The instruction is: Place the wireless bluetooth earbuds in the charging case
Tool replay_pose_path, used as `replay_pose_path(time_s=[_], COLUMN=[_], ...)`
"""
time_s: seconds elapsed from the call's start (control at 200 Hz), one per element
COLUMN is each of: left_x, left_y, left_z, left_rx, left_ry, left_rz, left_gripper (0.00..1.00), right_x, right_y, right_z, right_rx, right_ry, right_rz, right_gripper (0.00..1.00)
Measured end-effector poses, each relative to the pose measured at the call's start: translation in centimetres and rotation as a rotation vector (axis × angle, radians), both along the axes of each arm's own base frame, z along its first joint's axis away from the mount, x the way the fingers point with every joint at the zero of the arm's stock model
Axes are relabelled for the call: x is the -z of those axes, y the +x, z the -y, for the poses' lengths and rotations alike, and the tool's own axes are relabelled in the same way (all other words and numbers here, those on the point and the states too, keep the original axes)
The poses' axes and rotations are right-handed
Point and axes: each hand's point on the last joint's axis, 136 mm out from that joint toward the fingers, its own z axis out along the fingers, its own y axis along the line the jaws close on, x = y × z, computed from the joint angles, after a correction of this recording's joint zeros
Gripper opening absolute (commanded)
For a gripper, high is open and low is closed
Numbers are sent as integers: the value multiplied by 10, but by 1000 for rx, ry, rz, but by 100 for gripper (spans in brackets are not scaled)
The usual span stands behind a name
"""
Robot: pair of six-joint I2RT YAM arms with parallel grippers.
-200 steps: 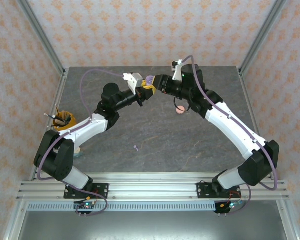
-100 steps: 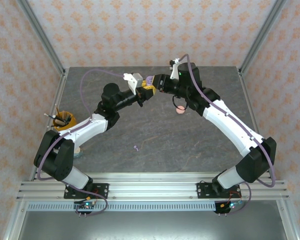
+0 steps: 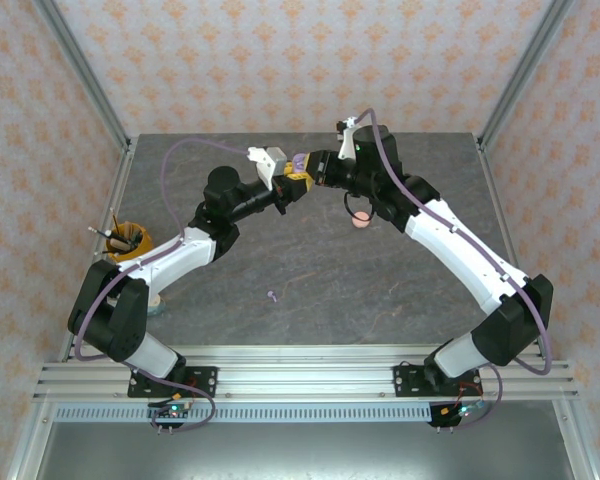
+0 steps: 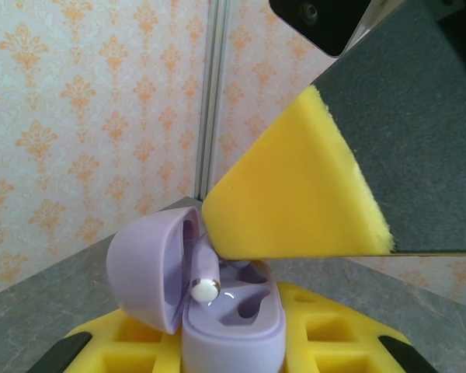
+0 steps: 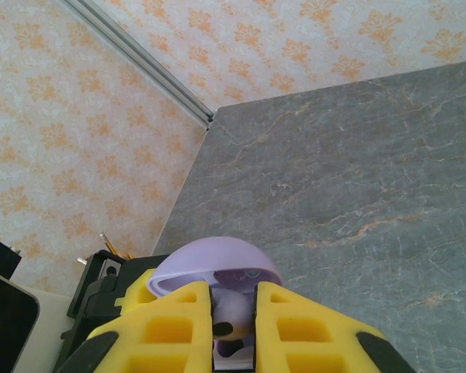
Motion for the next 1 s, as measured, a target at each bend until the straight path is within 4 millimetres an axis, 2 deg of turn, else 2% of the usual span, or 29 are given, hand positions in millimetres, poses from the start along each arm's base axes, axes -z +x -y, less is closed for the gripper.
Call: replay_pose_path(time_s=[0.28,0.566,0.841,1.001], left_x=[1,3,9,7], left_y=[-1,-1,-3,-5], left_z=[1,2,4,6], left_rx=[3,4,23,38], left_ry=[3,9,34,36], left_rz=[-5,-10,-16,-20], left_gripper=[0,0,0,0], right_x=[-1,-24,-12,-15], right_y=[-3,-10,-16,-16], right_z=[8,31,38,41], right_rx=[20,54,29,24], right_ry=[-27,-30,-126,-168], right_rz=[4,57,56,83], right_gripper=[13,12,11,11])
